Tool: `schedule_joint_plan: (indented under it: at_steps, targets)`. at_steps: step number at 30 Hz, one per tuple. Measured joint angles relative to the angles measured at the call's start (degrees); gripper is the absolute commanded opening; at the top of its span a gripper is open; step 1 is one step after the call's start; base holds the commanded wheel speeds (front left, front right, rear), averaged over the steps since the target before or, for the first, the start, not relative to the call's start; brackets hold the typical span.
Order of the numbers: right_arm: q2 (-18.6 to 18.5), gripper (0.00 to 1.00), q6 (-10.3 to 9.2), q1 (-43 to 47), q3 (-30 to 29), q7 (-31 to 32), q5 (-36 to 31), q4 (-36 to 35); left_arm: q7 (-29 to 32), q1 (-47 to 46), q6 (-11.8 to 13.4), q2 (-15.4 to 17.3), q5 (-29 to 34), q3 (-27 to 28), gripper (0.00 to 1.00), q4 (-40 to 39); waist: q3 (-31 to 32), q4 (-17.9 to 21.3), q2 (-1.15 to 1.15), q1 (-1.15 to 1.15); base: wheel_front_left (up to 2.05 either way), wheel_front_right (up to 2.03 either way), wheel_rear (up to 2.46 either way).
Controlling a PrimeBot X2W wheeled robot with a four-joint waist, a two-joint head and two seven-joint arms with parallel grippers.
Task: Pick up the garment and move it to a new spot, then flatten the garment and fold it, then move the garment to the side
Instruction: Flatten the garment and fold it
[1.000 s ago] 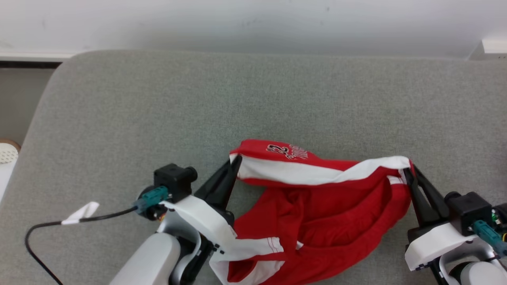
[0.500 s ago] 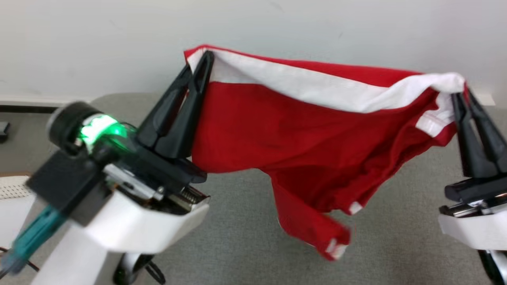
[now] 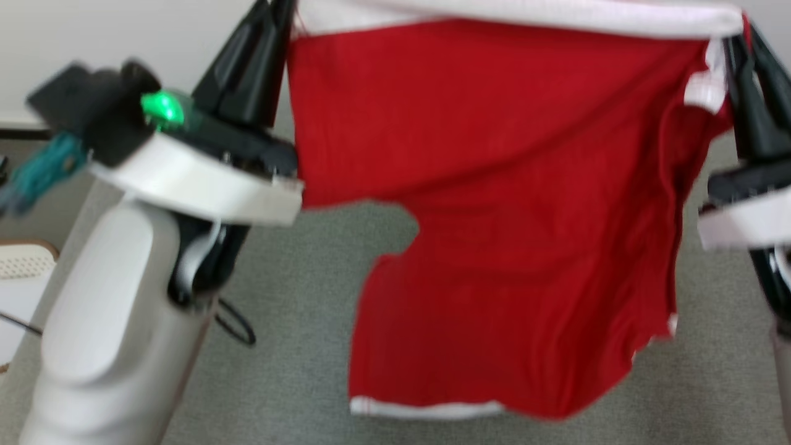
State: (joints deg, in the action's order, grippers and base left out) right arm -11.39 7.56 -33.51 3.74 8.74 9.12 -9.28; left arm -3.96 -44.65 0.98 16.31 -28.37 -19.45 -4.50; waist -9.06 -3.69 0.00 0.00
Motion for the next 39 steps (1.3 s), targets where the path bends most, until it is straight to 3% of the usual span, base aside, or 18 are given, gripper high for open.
schedule_joint_plan:
  at_steps: [5,12,17,23,27,30,39]
  targets:
    - [1.1,0.0,0.05,-15.0,2.2,-3.5,1.1,16.8,-7.5,-12.5,-3.7,-3.4,-1.3,1.8,0.0,23.3,-3.6,0.1,0.0,0.0,0.0,0.0,0.0]
    - [5.9,0.0,0.18,-31.8,4.9,-10.4,1.5,36.4,-10.8,-24.4,-5.0,-6.3,-3.1,7.7,0.0,45.1,-5.6,2.3,0.0,0.0,0.0,0.0,0.0]
    - [8.0,0.0,0.24,-31.7,7.6,-14.1,2.8,49.0,-10.9,-21.6,-5.9,-8.9,-4.2,9.2,0.0,57.4,-7.0,2.7,0.0,0.0,0.0,0.0,0.0]
    - [9.0,0.0,0.23,-22.5,12.6,-19.1,7.1,59.6,-11.0,-11.7,-7.1,-12.0,-4.9,11.0,0.0,64.9,-9.1,2.5,0.0,0.0,0.0,0.0,0.0]
    - [9.1,0.0,0.2,-14.1,15.7,-22.0,11.4,61.3,-11.0,-4.3,-8.0,-12.7,-4.3,11.6,0.0,63.4,-9.2,2.3,0.0,0.0,0.0,0.0,0.0]
    - [8.9,0.0,0.13,-7.6,17.4,-23.3,13.5,58.3,-11.0,2.2,-8.3,-12.8,-2.9,13.0,0.0,57.0,-8.5,2.4,0.0,0.0,0.0,0.0,0.0]
    - [4.3,0.0,0.12,17.0,17.0,-23.3,13.1,34.7,-11.0,29.3,-8.4,-12.3,0.8,16.1,0.0,29.7,-3.2,3.2,0.0,-0.01,0.0,0.0,0.0]
